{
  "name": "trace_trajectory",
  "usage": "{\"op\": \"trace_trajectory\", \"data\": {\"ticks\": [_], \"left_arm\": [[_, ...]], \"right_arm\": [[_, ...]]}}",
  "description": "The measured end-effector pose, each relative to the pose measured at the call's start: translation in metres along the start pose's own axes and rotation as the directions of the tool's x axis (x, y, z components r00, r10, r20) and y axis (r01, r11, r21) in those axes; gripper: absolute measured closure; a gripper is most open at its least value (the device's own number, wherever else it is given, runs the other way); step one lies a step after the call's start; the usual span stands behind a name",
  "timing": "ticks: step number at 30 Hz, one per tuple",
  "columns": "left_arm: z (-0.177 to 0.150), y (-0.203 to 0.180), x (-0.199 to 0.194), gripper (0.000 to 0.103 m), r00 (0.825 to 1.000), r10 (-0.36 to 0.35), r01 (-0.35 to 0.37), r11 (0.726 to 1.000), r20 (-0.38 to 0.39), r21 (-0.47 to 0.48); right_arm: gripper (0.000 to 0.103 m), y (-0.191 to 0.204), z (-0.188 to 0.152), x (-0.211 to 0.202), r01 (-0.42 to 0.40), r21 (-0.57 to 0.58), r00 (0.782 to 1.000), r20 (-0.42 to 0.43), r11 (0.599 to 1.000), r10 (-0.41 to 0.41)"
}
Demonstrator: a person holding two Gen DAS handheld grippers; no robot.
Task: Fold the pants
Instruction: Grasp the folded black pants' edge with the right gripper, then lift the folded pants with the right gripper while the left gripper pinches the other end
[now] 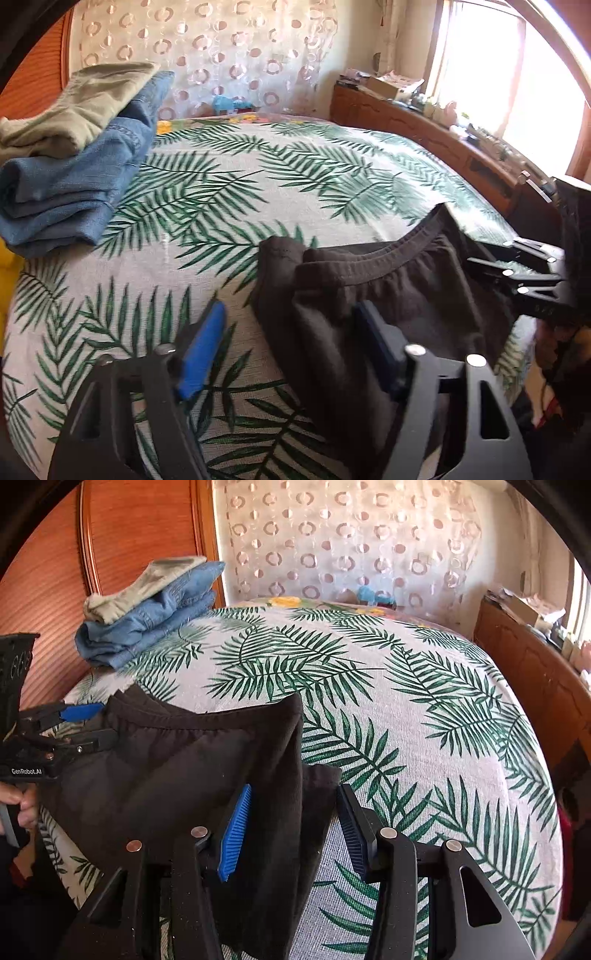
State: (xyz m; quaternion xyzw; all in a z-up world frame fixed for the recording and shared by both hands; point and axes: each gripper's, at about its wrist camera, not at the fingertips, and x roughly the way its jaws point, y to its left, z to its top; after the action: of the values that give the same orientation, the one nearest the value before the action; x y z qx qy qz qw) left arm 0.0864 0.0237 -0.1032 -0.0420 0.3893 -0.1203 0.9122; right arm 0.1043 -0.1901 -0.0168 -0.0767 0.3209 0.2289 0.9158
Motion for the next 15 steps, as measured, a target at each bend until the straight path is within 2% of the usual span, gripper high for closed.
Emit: {"op": "trace_trajectory", "data": {"ticks": [1,3,6,8,10,15], "left_arm": [[0.001,0.001,0.000,0.048,1.000,-0.019,0.019,1.000,-0.005,-0.009],[0.004,0.002,0.002,0.055,0.998,-0.054,0.053,0.998,-0.014,-0.029],[0.004,0.002,0.003,0.064,0.998,-0.062,0.061,0.997,-0.012,-0.036],[0.003,0.001,0.003,0.073,0.997,-0.079,0.079,0.996,-0.010,-0.041],[0.002,-0.003,0.001,0.085,0.997,-0.082,0.082,0.996,-0.003,-0.026],[0.002,-0.013,-0.016,0.091,0.997,-0.076,0.075,0.997,0.035,0.017]], "right_arm": [[0.054,0.000,0.000,0.000,-0.001,-0.001,1.000,-0.001,1.000,0.001],[0.056,0.001,-0.002,0.000,-0.003,-0.009,1.000,-0.002,1.000,0.003],[0.068,0.002,-0.002,-0.001,-0.035,-0.007,0.999,-0.009,0.999,0.035],[0.080,0.001,-0.001,0.000,-0.060,-0.005,0.998,-0.014,0.998,0.060],[0.087,0.000,0.000,0.000,-0.083,0.001,0.996,-0.019,0.997,0.083],[0.092,-0.003,0.000,-0.004,-0.091,0.013,0.996,-0.005,0.996,0.091]]}}
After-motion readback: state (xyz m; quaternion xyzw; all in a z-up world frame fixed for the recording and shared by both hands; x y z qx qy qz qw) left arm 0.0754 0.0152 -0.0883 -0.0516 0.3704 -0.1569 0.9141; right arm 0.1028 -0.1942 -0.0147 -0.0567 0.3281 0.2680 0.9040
